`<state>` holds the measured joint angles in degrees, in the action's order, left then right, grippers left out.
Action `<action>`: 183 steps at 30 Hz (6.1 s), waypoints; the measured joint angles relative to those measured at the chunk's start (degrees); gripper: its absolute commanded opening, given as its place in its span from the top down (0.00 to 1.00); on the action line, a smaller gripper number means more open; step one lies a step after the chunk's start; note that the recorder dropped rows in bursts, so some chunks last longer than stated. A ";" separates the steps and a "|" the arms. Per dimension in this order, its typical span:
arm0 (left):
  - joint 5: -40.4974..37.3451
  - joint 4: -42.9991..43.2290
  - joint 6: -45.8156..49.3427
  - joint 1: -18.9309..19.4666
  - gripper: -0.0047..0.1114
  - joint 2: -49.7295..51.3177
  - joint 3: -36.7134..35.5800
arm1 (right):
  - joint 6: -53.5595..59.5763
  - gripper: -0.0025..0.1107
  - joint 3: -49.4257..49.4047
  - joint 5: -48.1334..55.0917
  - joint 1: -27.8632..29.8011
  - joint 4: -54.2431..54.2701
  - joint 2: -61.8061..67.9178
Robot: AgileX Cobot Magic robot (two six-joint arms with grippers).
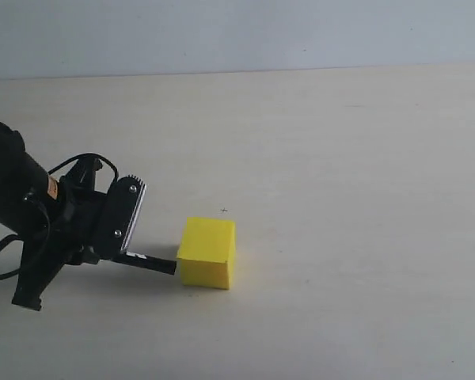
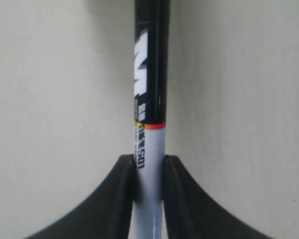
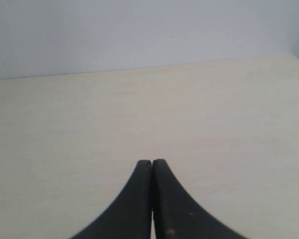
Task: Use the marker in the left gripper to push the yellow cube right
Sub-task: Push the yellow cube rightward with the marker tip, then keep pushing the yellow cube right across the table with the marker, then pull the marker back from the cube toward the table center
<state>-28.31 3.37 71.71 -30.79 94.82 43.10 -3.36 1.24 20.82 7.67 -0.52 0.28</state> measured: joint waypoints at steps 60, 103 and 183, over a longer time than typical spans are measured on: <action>-10.67 18.57 -34.61 -11.73 0.96 7.96 10.96 | 0.00 0.98 0.00 0.00 0.00 0.00 0.00; -21.29 21.01 -55.77 -28.02 0.96 13.27 22.59 | 0.00 0.98 0.00 0.00 0.00 0.00 0.00; -31.36 21.73 -113.49 -24.15 0.96 19.31 30.74 | 0.00 0.98 0.00 0.00 0.00 0.00 0.00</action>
<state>-59.67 25.10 -41.78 -54.93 114.13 73.84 -3.36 1.24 20.82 7.67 -0.52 0.28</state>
